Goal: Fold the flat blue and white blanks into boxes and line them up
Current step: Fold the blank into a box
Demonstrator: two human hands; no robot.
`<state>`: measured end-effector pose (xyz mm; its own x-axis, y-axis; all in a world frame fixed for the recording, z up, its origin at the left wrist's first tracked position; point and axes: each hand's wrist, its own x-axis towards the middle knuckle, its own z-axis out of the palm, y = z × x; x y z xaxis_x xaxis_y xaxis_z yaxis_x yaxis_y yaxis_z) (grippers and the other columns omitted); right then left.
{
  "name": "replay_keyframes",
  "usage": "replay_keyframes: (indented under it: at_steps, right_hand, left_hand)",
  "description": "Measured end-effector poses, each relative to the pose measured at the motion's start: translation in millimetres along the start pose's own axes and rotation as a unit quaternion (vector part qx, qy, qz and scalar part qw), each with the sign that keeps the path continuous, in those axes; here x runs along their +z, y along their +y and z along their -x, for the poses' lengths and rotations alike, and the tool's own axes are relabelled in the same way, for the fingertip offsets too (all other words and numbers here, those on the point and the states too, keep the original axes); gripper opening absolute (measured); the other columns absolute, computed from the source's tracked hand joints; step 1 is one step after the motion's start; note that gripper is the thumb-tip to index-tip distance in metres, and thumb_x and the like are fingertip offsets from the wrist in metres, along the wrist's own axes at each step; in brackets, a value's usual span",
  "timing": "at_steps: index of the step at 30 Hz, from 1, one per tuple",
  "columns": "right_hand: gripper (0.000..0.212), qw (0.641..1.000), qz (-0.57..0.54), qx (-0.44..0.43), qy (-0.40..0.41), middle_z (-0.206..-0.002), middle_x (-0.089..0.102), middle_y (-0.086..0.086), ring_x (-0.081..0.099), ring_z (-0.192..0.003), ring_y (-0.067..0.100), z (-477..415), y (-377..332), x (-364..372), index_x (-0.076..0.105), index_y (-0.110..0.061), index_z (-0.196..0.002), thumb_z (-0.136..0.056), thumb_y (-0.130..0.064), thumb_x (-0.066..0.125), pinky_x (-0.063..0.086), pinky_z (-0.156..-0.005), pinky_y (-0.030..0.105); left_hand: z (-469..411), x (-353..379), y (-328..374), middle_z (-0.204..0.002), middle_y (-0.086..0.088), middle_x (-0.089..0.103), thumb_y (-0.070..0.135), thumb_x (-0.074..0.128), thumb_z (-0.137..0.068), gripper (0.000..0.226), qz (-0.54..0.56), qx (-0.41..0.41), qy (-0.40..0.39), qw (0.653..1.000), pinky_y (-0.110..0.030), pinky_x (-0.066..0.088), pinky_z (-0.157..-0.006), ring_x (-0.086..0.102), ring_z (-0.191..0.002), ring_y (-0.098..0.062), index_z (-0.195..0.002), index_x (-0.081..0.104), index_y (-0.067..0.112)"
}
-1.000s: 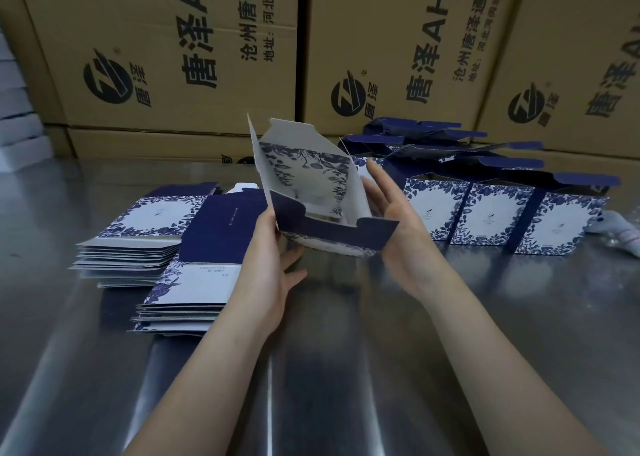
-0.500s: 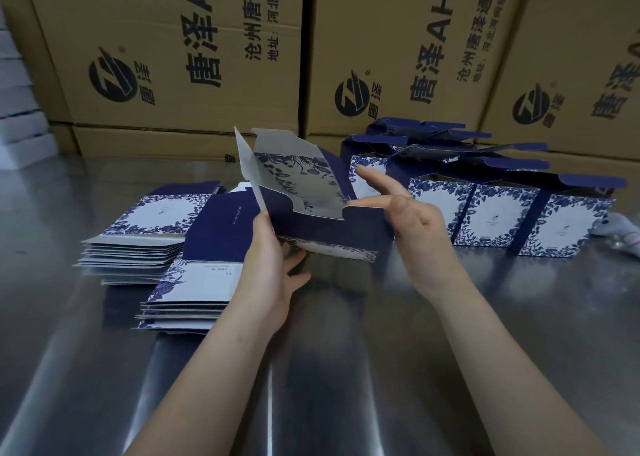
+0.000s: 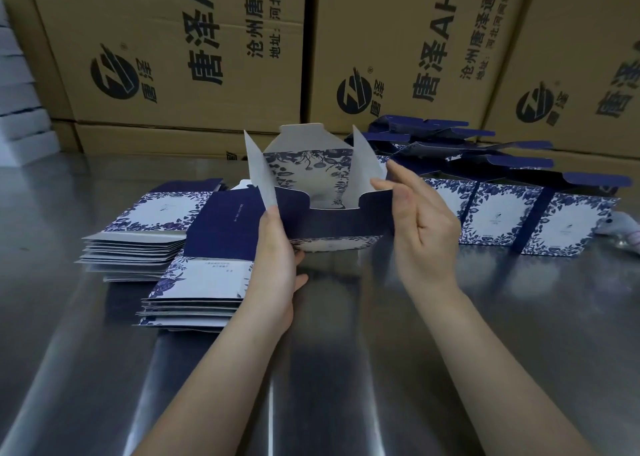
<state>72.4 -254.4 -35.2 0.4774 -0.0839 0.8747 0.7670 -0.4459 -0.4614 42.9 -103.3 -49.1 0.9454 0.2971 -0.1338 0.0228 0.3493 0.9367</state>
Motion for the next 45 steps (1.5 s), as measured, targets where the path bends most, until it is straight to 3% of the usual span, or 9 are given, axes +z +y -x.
replay_keyframes:
  at_steps: [7, 11, 16, 22, 28, 34, 37, 41, 45]
  right_hand:
    - [0.046, 0.994, 0.082, 0.019, 0.063, -0.114, 0.070, 0.012, 0.064, -0.109, 0.025, 0.8, 1.2, 2.1, 0.070, 0.000, -0.111, -0.096, -0.034, 0.043, 0.049, -0.089, 0.050]
    - [0.040, 0.993, 0.083, 0.041, 0.067, -0.117, 0.068, 0.008, 0.064, -0.107, 0.025, 3.5, -1.3, 3.6, 0.066, -0.003, -0.119, -0.094, -0.032, 0.054, 0.049, -0.090, 0.050]
    - [0.045, 0.991, 0.066, 0.107, 0.048, -0.130, 0.061, 0.001, 0.057, -0.120, 0.016, 5.6, -1.5, 6.4, 0.057, -0.013, -0.133, -0.093, -0.033, 0.057, 0.048, -0.100, 0.039]
    - [0.021, 0.989, 0.021, 0.143, 0.037, -0.100, 0.063, -0.022, 0.056, -0.093, -0.004, 5.0, 3.2, 6.0, 0.064, -0.024, -0.110, -0.093, -0.035, 0.059, 0.045, -0.080, 0.015]
    - [0.007, 0.980, 0.002, 0.184, 0.071, -0.079, 0.063, -0.023, 0.058, -0.075, -0.004, 6.7, 7.4, 10.2, 0.061, -0.028, -0.093, -0.090, -0.033, 0.065, 0.042, -0.064, 0.006]
    - [0.011, 0.981, 0.027, 0.155, 0.111, -0.077, 0.056, -0.033, 0.057, -0.077, -0.013, 9.1, 9.0, 12.8, 0.062, -0.025, -0.095, -0.088, -0.031, 0.068, 0.044, -0.064, 0.005]
    - [0.026, 0.984, 0.061, 0.116, 0.125, -0.082, 0.050, -0.036, 0.053, -0.077, -0.003, 10.0, 7.9, 13.5, 0.064, -0.014, -0.106, -0.086, -0.030, 0.069, 0.046, -0.066, 0.013]
    - [0.028, 0.985, 0.086, 0.073, 0.128, -0.086, 0.047, -0.034, 0.049, -0.078, 0.001, 11.8, 6.5, 14.2, 0.063, -0.012, -0.108, -0.085, -0.026, 0.070, 0.048, -0.062, 0.026]
    - [0.025, 0.985, 0.109, 0.058, 0.122, -0.094, 0.052, -0.017, 0.048, -0.079, 0.003, 12.0, 6.4, 13.1, 0.061, -0.012, -0.106, -0.086, -0.025, 0.069, 0.042, -0.062, 0.018]
  left_hand:
    - [4.8, 7.2, -5.7, -0.113, 0.018, 0.067, 0.057, 0.032, -0.097, 0.033, -0.064, 0.048, -0.015, 0.997, -0.035, 0.049, -0.085, 0.062, -0.108, -0.008, -0.114, 0.059, 0.047]
    - [6.7, 9.6, -9.2, -0.123, 0.016, 0.065, 0.057, 0.033, -0.095, 0.039, -0.088, 0.075, -0.022, 0.993, -0.045, 0.040, -0.109, 0.060, -0.118, -0.011, -0.124, 0.056, 0.044]
    - [6.4, 10.2, -11.7, -0.108, 0.027, 0.066, 0.053, 0.033, -0.100, 0.030, -0.098, 0.087, -0.020, 0.991, -0.043, 0.043, -0.106, 0.060, -0.112, -0.003, -0.110, 0.060, 0.048]
    - [1.7, 9.8, -14.1, -0.101, 0.030, 0.066, 0.054, 0.036, -0.099, 0.025, -0.070, 0.068, -0.010, 0.995, -0.038, 0.046, -0.100, 0.060, -0.108, -0.001, -0.105, 0.060, 0.050]
    - [4.4, 11.4, -13.3, -0.086, 0.038, 0.065, 0.059, 0.041, -0.097, 0.016, -0.025, 0.038, -0.037, 0.998, -0.039, 0.046, -0.081, 0.059, -0.099, 0.001, -0.098, 0.057, 0.059]
    - [5.8, 13.8, -23.0, -0.124, 0.029, 0.054, 0.055, 0.023, -0.103, 0.042, -0.115, 0.157, -0.042, 0.980, -0.043, 0.039, -0.112, 0.051, -0.126, -0.008, -0.138, 0.043, 0.043]
    - [4.9, 12.1, -28.3, -0.132, 0.010, 0.057, 0.050, 0.022, -0.105, 0.046, -0.153, 0.214, -0.016, 0.965, -0.044, 0.042, -0.110, 0.053, -0.125, -0.012, -0.141, 0.045, 0.033]
    - [4.9, 8.8, -30.7, -0.123, 0.007, 0.062, 0.052, 0.022, -0.103, 0.047, -0.209, 0.259, 0.012, 0.943, -0.045, 0.048, -0.102, 0.059, -0.115, -0.014, -0.138, 0.046, 0.032]
    - [7.9, 6.8, -29.2, -0.113, 0.013, 0.062, 0.053, 0.024, -0.101, 0.046, -0.260, 0.292, 0.025, 0.920, -0.041, 0.053, -0.090, 0.062, -0.103, -0.011, -0.140, 0.042, 0.035]
